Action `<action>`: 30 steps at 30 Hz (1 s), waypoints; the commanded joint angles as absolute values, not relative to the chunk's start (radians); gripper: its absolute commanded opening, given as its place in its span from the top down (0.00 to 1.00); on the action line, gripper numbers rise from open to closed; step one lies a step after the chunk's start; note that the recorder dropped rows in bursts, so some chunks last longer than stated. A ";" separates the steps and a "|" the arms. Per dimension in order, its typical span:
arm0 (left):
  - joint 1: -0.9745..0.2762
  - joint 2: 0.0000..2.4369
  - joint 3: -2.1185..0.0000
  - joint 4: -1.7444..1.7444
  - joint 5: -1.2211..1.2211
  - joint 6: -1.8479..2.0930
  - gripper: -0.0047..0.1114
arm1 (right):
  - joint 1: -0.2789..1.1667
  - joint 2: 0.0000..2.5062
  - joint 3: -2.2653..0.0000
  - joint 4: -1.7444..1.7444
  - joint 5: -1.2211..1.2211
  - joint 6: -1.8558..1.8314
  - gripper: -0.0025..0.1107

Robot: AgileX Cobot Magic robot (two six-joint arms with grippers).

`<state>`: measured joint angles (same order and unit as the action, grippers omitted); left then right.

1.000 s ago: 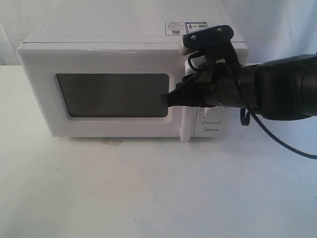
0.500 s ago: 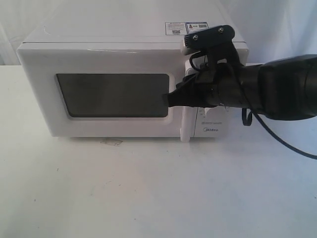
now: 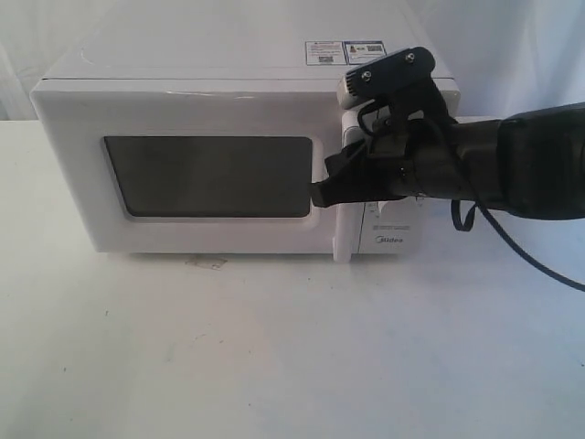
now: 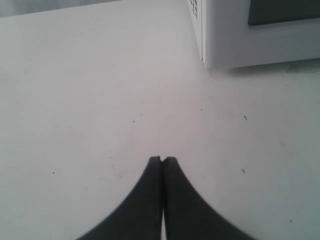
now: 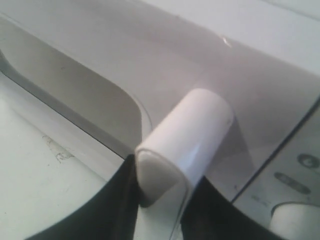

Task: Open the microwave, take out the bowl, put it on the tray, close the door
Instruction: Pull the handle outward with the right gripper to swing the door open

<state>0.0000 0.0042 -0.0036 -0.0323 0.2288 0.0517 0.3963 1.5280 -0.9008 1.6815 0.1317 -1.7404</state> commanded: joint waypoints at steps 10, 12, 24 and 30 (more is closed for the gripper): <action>-0.001 0.000 0.000 -0.037 0.233 0.049 0.96 | 0.439 1.486 -0.857 1.737 0.511 -1.838 0.98; -0.001 0.000 0.000 -0.037 0.233 0.049 0.96 | 0.439 1.486 -0.854 1.737 0.537 -1.844 0.98; -0.001 0.000 0.000 -0.037 0.233 0.049 0.96 | 0.439 1.447 -0.828 1.744 0.622 -1.858 0.98; -0.001 0.000 0.000 -0.037 0.231 0.049 0.96 | 0.439 1.419 -0.800 1.744 0.608 -1.855 0.98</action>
